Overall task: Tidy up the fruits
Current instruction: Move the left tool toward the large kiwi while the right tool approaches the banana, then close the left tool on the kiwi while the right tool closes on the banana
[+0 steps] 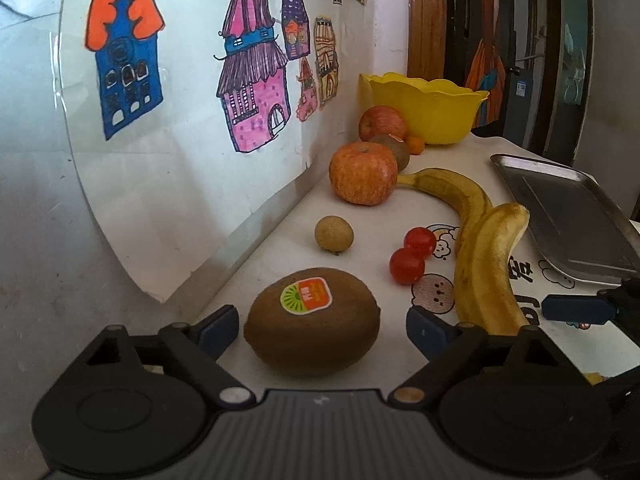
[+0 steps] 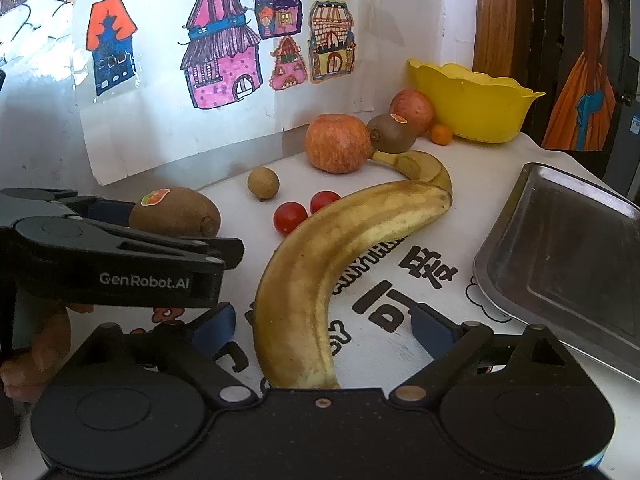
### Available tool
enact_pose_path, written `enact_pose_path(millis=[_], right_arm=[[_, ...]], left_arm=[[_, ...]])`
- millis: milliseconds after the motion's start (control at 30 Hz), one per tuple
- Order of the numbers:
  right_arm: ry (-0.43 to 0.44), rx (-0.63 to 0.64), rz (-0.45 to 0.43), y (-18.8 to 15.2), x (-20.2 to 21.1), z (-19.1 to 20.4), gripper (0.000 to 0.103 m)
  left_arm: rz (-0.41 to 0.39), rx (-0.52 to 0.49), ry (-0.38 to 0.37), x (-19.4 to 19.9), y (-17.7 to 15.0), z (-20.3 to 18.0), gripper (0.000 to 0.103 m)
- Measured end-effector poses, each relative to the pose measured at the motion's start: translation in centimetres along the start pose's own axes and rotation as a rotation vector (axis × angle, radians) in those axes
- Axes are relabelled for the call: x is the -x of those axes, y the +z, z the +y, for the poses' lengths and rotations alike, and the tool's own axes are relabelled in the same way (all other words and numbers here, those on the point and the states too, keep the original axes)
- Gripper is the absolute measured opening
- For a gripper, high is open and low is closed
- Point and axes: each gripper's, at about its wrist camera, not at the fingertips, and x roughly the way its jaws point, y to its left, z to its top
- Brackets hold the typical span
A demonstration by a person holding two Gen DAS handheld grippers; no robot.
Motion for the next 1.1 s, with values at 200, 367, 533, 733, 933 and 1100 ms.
enact_pose_path(millis=[200, 367, 533, 733, 933, 1100], right_arm=[[0.005, 0.001, -0.009, 0.09, -0.02, 0.05, 0.086], [0.006, 0.001, -0.013, 0.21, -0.11, 0.2, 0.083], [0.01, 0.009, -0.021, 0.42, -0.21, 0.49, 0.072], [0.019, 0.021, -0.028, 0.6, -0.29, 0.78, 0.064], [0.019, 0.02, -0.029, 0.57, -0.28, 0.85, 0.063], [0.019, 0.02, -0.029, 0.55, -0.28, 0.83, 0.063]], left_arm=[[0.004, 0.004, -0.009, -0.1, 0.04, -0.12, 0.088], [-0.001, 0.011, -0.003, -0.13, 0.12, -0.1, 0.083], [-0.007, 0.016, 0.006, 0.04, 0.1, 0.05, 0.077], [-0.006, 0.015, 0.005, 0.05, 0.08, 0.0, 0.075], [-0.006, 0.013, 0.005, 0.06, 0.07, -0.03, 0.075], [-0.006, 0.014, 0.006, 0.05, 0.07, -0.02, 0.075]])
